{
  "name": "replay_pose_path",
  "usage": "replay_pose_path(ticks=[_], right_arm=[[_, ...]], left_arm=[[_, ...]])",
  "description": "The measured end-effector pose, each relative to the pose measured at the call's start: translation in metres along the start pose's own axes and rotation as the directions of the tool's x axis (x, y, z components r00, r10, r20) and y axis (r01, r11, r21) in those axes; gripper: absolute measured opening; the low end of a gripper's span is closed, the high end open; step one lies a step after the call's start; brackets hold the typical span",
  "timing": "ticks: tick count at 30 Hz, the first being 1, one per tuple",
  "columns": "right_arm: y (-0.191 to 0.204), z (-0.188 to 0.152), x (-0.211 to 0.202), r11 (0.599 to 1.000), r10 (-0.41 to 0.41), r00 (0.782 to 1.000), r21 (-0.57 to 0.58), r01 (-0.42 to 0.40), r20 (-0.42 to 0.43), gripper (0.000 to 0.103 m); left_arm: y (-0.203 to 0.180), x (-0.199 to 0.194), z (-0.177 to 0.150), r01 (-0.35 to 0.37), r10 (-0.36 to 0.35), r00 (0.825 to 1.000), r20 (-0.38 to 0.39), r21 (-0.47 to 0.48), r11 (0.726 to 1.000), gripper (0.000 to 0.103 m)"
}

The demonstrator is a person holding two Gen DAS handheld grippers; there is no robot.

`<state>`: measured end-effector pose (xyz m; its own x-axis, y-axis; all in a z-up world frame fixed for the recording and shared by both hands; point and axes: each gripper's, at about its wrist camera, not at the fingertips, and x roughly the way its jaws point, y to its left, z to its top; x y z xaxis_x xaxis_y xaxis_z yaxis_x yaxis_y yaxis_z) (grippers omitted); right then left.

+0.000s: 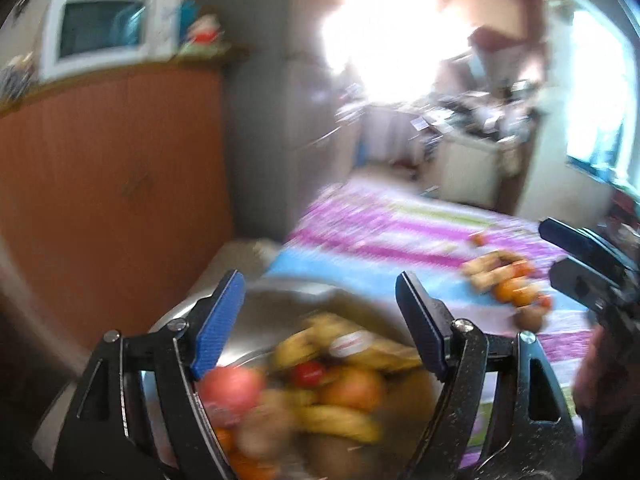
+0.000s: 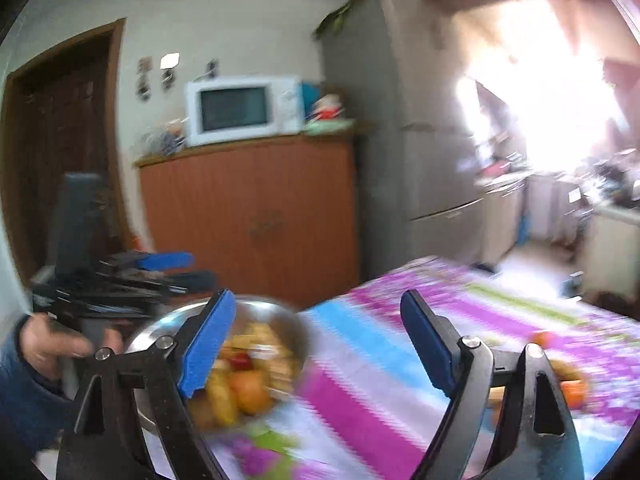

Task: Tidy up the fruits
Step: 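Move both open grippers back toward the fruit on the tablecloth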

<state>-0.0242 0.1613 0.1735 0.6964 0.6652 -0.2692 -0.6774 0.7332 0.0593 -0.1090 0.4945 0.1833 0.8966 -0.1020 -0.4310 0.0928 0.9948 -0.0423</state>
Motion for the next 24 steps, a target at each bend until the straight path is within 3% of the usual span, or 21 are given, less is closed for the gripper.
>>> replay_pose_path(ticks=[3, 6, 9, 12, 14, 16, 18, 21, 24], right_arm=[[-0.058, -0.015, -0.039, 0.988, -0.152, 0.988, 0.025, 0.153, -0.040, 0.087], [-0.121, -0.045, -0.063, 0.949, -0.280, 0.951, 0.112, 0.294, -0.131, 0.087], [-0.169, -0.074, -0.081, 0.905, -0.326, 0.924, 0.217, 0.366, -0.201, 0.086], [-0.192, -0.083, -0.098, 0.884, -0.333, 0.921, 0.274, 0.379, -0.201, 0.086], [-0.197, -0.079, -0.108, 0.881, -0.330, 0.929, 0.299, 0.368, -0.169, 0.086], [-0.198, -0.075, -0.111, 0.881, -0.328, 0.933, 0.309, 0.358, -0.148, 0.086], [-0.199, -0.077, -0.114, 0.879, -0.328, 0.934, 0.315, 0.357, -0.143, 0.086], [-0.206, -0.079, -0.115, 0.873, -0.325, 0.933, 0.330, 0.359, -0.156, 0.086], [-0.207, -0.086, -0.108, 0.871, -0.311, 0.933, 0.339, 0.356, -0.182, 0.086]], left_arm=[[-0.063, -0.004, 0.003, 0.135, -0.138, 0.990, 0.026, 0.099, 0.986, 0.088], [-0.119, 0.021, -0.004, 0.260, -0.257, 0.966, -0.037, 0.154, 0.953, 0.089], [-0.159, 0.080, -0.015, 0.351, -0.332, 0.932, -0.146, 0.135, 0.927, 0.087], [-0.181, 0.153, -0.030, 0.392, -0.357, 0.893, -0.274, 0.084, 0.916, 0.066], [-0.191, 0.202, -0.043, 0.386, -0.337, 0.868, -0.364, 0.069, 0.920, 0.050], [-0.199, 0.226, -0.055, 0.375, -0.311, 0.854, -0.418, 0.079, 0.924, 0.043], [-0.207, 0.230, -0.066, 0.388, -0.310, 0.841, -0.444, 0.095, 0.917, 0.043], [-0.211, 0.238, -0.071, 0.376, -0.290, 0.844, -0.451, 0.114, 0.919, 0.043], [-0.210, 0.248, -0.071, 0.387, -0.307, 0.837, -0.453, 0.094, 0.917, 0.044]])
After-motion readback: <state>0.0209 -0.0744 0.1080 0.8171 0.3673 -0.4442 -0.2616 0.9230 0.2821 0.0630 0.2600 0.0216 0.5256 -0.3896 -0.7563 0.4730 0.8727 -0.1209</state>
